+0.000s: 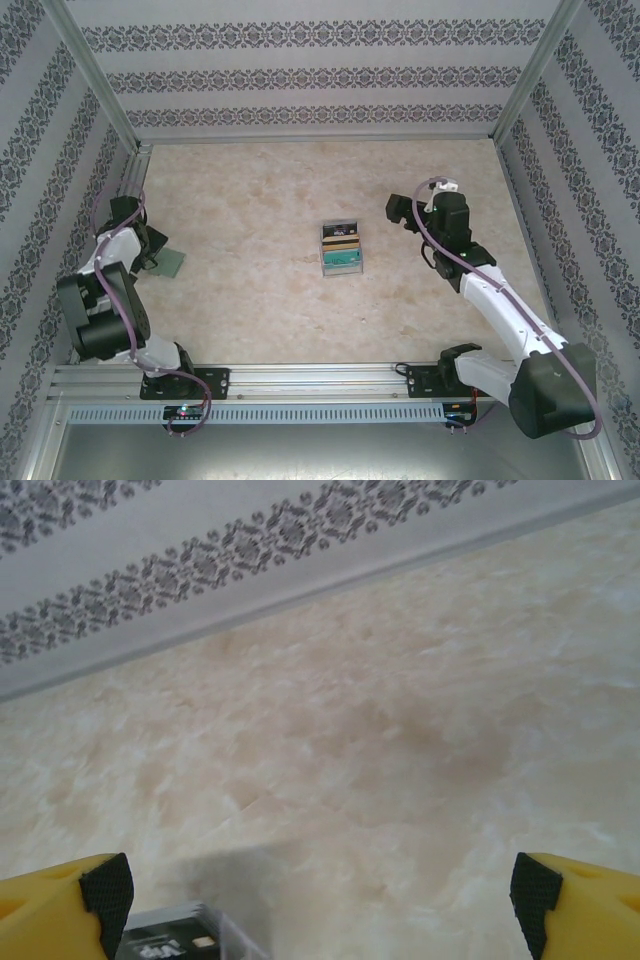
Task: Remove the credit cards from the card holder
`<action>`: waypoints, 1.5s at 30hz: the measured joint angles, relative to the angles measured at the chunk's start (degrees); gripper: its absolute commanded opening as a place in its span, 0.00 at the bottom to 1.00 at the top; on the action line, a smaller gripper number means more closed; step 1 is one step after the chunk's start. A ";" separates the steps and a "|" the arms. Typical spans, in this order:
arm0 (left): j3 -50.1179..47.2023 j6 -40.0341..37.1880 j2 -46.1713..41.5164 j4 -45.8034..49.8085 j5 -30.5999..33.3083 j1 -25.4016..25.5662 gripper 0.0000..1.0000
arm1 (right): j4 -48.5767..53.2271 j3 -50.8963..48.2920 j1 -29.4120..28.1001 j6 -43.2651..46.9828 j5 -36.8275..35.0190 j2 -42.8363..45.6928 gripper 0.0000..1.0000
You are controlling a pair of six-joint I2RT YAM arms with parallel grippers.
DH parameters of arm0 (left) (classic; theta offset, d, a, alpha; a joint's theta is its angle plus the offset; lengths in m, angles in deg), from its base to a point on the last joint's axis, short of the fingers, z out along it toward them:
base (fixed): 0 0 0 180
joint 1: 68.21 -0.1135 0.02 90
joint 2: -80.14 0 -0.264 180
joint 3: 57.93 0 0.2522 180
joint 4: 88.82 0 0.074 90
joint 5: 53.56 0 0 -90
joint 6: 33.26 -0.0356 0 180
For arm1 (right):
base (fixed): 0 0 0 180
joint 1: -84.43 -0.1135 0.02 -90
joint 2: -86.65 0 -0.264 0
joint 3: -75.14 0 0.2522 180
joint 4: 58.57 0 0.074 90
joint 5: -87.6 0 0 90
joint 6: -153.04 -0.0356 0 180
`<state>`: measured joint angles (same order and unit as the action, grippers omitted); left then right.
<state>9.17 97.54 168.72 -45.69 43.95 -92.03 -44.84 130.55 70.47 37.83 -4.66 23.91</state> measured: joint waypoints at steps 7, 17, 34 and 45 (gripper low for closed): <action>4.22 -3.15 8.81 -2.73 -5.14 -2.29 0.99 | 1.97 0.59 -4.81 1.16 -2.03 0.07 0.98; 5.25 -6.58 11.89 -5.38 -9.07 1.86 0.97 | 4.00 0.61 -5.44 1.42 -3.10 1.11 0.98; 0.22 -7.26 9.46 -16.24 -13.14 26.14 0.94 | 4.59 0.50 -6.75 1.33 -3.26 2.01 0.98; -7.08 3.32 4.24 -23.69 -13.97 44.78 0.94 | 5.42 0.07 -8.11 1.11 -3.26 2.71 0.98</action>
<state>2.09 100.86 172.96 -69.38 29.98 -47.24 -39.42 130.61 62.36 38.94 -7.92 26.62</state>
